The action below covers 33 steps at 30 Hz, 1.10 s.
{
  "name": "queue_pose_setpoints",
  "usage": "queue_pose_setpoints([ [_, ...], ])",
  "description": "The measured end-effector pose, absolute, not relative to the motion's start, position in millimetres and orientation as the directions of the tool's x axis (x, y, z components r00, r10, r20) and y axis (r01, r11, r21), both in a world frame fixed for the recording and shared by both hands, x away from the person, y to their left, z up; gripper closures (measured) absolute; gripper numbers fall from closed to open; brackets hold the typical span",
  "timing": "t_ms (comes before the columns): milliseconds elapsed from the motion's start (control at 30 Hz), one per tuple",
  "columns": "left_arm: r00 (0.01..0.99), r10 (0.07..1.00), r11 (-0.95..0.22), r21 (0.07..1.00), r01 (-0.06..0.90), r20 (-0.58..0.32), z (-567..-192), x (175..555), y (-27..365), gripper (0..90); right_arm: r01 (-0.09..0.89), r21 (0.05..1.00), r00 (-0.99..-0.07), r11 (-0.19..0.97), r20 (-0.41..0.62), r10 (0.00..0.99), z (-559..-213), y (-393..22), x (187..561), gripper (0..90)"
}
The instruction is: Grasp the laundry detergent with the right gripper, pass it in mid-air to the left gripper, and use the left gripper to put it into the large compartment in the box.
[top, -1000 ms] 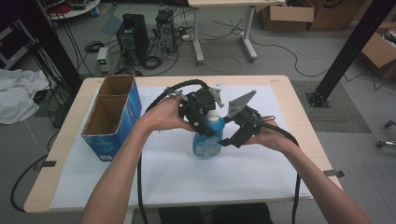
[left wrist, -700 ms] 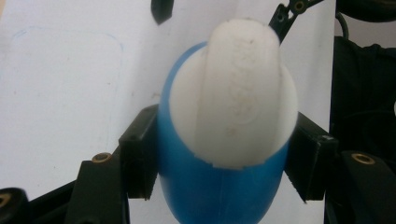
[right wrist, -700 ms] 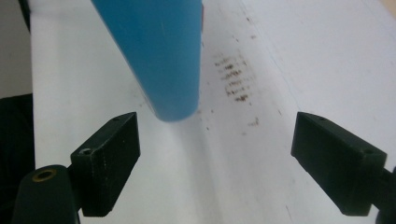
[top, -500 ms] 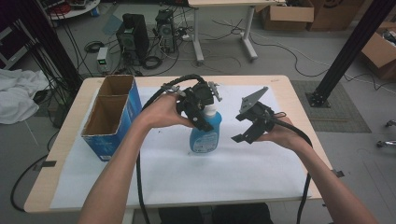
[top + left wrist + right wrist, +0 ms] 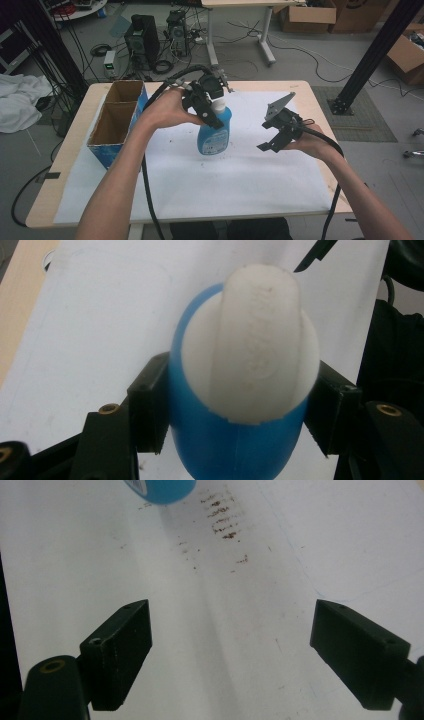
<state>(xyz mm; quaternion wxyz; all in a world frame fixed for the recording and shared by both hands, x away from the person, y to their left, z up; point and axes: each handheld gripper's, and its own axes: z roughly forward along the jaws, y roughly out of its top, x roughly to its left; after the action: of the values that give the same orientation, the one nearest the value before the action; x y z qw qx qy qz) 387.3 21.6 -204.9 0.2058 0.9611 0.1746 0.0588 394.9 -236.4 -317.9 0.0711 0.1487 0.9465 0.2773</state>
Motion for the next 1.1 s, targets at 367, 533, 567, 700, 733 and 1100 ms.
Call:
queue_pose_setpoints([
  [367, 0.842, 0.538, -0.78, 0.41, 0.473, 0.051, -174.1, 391.6, 39.7, 38.2, 0.264, 0.506, -0.937, 0.821, -0.066, 0.343, -319.4, -242.4, 394.0, 18.1],
  [533, 0.783, 0.62, -0.725, 0.421, 0.545, 0.052, -161.8, 393.4, 53.5, 38.2, 0.266, 0.502, -0.936, 0.823, -0.068, 0.344, -317.5, -242.3, 392.7, 18.7],
  [567, 0.772, 0.634, -0.714, 0.423, 0.558, 0.051, -159.0, 393.9, 56.8, 38.2, 0.267, 0.502, -0.936, 0.823, -0.068, 0.345, -317.1, -242.2, 392.5, 18.7],
  [700, 0.715, 0.698, -0.65, 0.445, 0.616, 0.029, -146.9, 396.5, 73.8, 38.2, 0.269, 0.495, -0.934, 0.826, -0.076, 0.349, -316.4, -241.7, 392.3, 18.7],
  [733, 0.699, 0.714, -0.635, 0.441, 0.635, 0.022, -143.8, 397.8, 78.5, 38.2, 0.268, 0.491, -0.934, 0.829, -0.078, 0.348, -316.8, -241.6, 392.3, 18.8],
  [1100, 0.482, 0.875, -0.452, 0.447, 0.772, 0.053, -113.6, 397.2, 127.1, 38.2, 0.274, 0.467, -0.931, 0.841, -0.09, 0.354, -319.7, -241.9, 394.5, 19.2],
])
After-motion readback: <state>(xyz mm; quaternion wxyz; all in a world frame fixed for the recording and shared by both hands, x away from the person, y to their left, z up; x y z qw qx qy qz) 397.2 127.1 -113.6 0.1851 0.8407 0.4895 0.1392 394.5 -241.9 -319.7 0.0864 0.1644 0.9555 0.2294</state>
